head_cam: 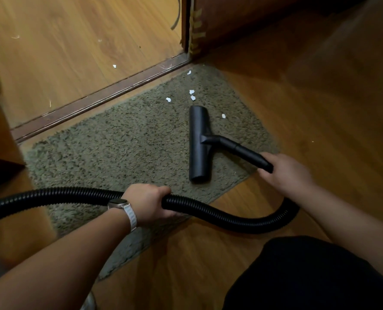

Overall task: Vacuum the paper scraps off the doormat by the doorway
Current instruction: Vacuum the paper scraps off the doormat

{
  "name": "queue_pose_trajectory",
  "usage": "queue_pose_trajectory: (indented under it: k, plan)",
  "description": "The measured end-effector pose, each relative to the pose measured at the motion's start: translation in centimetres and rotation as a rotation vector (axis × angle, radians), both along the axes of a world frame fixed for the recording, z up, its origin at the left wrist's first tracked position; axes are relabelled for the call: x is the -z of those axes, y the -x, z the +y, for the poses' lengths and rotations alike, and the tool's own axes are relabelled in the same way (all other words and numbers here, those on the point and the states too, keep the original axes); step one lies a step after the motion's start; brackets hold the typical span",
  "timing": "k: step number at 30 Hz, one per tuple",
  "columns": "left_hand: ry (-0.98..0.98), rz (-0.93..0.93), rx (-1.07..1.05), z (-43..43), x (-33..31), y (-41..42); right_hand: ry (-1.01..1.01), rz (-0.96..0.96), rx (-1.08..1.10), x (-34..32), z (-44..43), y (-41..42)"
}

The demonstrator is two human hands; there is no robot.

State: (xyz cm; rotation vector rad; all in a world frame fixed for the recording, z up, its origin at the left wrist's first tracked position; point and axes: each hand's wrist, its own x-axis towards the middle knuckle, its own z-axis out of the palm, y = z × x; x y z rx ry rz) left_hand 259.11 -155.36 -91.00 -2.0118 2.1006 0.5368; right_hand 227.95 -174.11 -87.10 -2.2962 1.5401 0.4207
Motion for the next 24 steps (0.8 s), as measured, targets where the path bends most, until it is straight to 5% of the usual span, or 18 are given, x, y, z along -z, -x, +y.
queue_pose_trajectory:
  k: [12,24]
  plan:
    - [-0.02,0.001,-0.127,-0.4,-2.2,1.2,0.098,-0.094,0.345,-0.3,-2.8,2.0]
    - [-0.022,-0.024,-0.114,-0.7,-2.1,-1.0,0.093,0.002,-0.014,-0.3,-4.6,-5.3]
